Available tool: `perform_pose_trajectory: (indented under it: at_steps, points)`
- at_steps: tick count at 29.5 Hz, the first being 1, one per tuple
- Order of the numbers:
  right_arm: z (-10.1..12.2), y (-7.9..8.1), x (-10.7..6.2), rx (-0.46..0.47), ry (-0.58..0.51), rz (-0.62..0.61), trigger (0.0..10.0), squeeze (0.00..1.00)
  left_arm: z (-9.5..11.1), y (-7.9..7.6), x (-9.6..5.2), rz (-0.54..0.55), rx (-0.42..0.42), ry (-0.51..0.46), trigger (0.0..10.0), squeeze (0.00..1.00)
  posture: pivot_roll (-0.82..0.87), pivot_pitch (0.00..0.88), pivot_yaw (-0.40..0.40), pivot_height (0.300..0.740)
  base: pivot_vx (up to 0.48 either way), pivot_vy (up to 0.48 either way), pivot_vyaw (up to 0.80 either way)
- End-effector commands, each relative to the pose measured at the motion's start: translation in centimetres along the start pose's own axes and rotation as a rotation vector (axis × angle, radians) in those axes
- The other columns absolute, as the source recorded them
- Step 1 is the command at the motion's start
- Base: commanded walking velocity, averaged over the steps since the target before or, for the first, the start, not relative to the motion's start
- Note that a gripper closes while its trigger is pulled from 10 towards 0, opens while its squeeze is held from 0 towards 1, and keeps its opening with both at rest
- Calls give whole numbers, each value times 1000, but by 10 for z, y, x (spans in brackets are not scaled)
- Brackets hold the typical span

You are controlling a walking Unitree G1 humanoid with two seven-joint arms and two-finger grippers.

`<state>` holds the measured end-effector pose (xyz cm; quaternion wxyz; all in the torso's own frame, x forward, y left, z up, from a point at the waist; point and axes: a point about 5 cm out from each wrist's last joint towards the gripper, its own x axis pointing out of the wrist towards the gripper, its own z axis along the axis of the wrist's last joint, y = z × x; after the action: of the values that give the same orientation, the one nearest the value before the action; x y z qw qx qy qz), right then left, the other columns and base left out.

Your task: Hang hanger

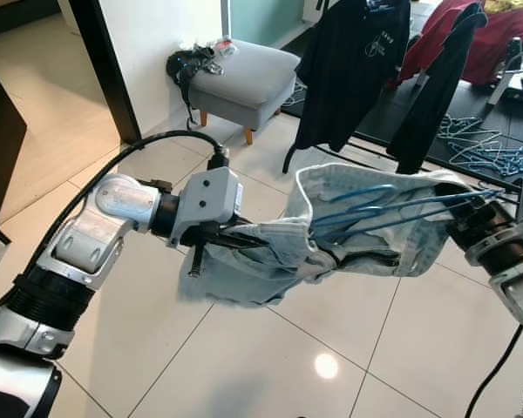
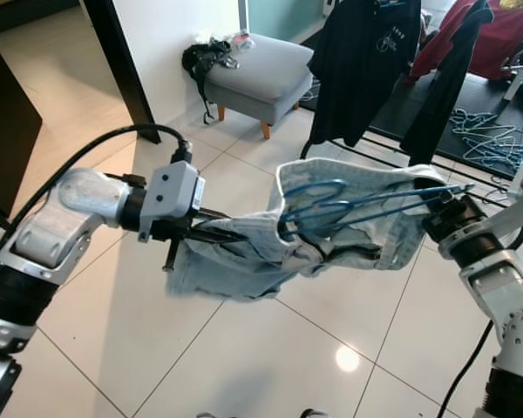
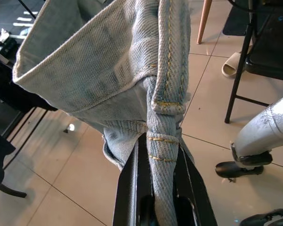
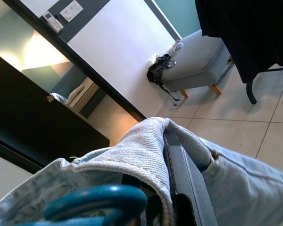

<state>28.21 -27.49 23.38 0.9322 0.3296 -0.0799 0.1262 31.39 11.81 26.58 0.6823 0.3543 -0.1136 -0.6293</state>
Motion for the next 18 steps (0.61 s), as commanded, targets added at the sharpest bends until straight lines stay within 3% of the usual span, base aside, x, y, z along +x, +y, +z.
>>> perform_pose_trajectory:
  at_steps: [1,4,6,10,11,18]
  points:
    - [6,-3,-4,-9,-21,-18,0,0,-8,1,-9,21,9,69,10000,0,-22,187,-11,740,0,0,0]
    - [6,-4,-5,-11,-21,-22,0,0,-11,3,-12,42,12,95,10000,0,-22,187,-11,740,0,0,0]
    - [8,-7,-8,-17,-20,-37,0,0,-18,10,-24,95,10,157,10000,0,-27,188,-8,740,0,0,0]
    - [8,-9,-10,-19,-18,-46,0,0,-22,15,-33,134,5,193,10000,0,-27,189,-7,740,0,0,0]
    - [8,-10,-11,-24,-15,-51,0,0,-26,20,-44,172,-4,214,10000,0,-25,189,-7,740,0,0,0]
    - [9,-13,-13,-30,-18,-57,0,0,-29,23,-56,175,-6,244,10000,0,-21,187,-6,740,0,0,0]
